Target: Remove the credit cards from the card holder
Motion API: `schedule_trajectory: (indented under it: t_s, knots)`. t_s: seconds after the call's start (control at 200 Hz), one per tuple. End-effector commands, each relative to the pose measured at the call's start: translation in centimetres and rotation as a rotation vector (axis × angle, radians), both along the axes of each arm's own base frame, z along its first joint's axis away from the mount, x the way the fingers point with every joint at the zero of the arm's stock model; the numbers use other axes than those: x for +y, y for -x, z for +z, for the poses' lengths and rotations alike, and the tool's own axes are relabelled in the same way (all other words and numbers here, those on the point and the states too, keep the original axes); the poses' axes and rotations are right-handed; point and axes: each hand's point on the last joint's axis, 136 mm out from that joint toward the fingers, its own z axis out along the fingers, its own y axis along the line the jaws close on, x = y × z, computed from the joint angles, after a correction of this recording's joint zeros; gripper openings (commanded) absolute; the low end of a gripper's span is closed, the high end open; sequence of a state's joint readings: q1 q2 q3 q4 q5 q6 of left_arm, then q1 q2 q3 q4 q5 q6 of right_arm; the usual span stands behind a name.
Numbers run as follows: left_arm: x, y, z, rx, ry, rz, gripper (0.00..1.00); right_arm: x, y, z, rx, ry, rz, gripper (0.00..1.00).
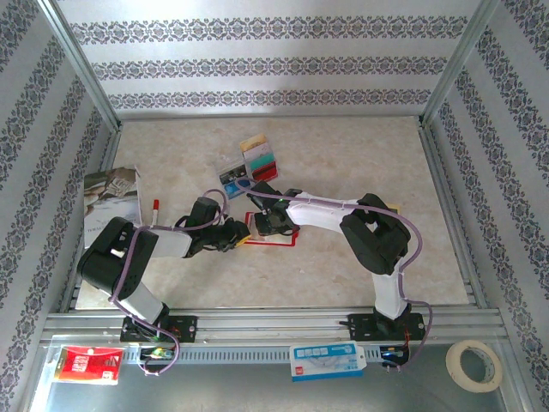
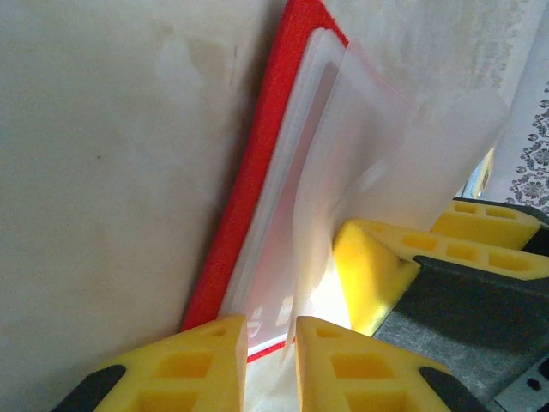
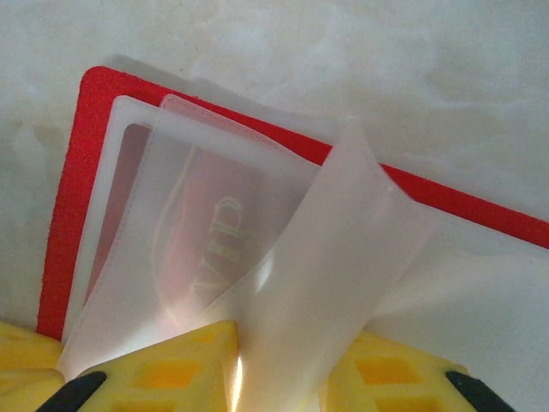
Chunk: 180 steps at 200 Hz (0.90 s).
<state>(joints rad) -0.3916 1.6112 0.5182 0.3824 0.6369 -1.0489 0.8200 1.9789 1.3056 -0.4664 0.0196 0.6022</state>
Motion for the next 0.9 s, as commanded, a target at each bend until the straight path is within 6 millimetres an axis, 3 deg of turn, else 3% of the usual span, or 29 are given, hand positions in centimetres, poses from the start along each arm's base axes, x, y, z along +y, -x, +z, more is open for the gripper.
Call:
schedule_trajectory:
  t_s: [0.0, 0.22, 0.415, 0.585, 0.894]
  knots:
    - [-1.1, -0.9, 1.2, -0.042, 0.034, -0.029, 0.20, 0.0, 1.3, -1.2, 0.064, -0.011, 0.020, 0.30]
    - [-1.5, -0.7, 0.6, -0.030, 0.023, -0.050, 0.18, 0.6, 1.0, -0.1, 0.052, -0.047, 0.014, 0.30]
    - [-1.9, -0.9, 0.8, -0.037, 0.040, -0.060, 0.17, 0.8, 0.3, 3.2, 0.014, -0.125, -0.014, 0.35]
    - [-2.2, -1.0, 1.1, -0.052, 0.028, -0.083, 0.17, -0.7, -0.8, 6.6, -0.067, -0.193, -0.095, 0.39]
    - [-4.7, -1.6, 3.5, -0.156, 0.057, -0.155, 0.29, -4.6, -1.9, 8.6, -0.185, -0.282, -0.237, 0.40]
